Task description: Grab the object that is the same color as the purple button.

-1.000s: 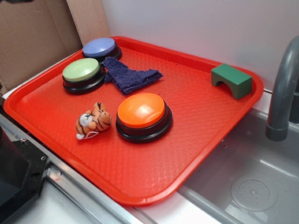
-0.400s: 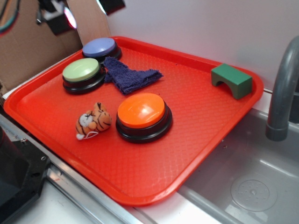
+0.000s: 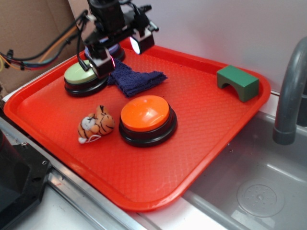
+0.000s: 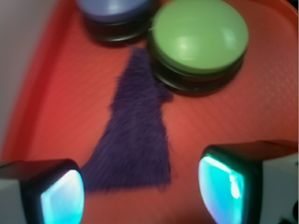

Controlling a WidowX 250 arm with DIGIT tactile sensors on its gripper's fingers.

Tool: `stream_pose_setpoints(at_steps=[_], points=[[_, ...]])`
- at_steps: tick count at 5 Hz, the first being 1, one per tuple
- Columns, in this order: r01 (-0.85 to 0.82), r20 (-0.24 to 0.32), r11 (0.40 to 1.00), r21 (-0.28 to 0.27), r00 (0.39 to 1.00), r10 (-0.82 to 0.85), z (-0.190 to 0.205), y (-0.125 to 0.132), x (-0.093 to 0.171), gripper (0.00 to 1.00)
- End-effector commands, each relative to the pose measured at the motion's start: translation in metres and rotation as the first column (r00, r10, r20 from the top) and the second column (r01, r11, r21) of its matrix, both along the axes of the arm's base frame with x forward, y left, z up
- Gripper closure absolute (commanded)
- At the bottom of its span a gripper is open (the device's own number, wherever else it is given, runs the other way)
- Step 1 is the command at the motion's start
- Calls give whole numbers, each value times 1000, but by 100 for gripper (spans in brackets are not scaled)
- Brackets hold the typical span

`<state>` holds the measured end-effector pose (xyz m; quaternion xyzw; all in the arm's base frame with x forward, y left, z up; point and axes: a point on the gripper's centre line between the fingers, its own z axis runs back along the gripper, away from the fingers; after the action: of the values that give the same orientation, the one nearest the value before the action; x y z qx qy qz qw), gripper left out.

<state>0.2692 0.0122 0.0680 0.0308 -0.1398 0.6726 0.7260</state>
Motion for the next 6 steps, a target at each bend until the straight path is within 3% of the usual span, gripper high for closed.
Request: stream_pose_setpoints(at_steps=[1, 2, 4, 5, 6], points=[[-73, -45, 996, 46, 996, 75, -20, 31, 7, 0], [-81, -43, 995, 67, 996, 84, -29, 38, 9, 0], [-72, -6, 997, 15, 997, 72, -35, 45, 9, 0], [-66, -10, 998, 12, 998, 66, -38, 44, 10, 100], [-64, -9, 998, 8, 998, 64, -37, 44, 10, 100]])
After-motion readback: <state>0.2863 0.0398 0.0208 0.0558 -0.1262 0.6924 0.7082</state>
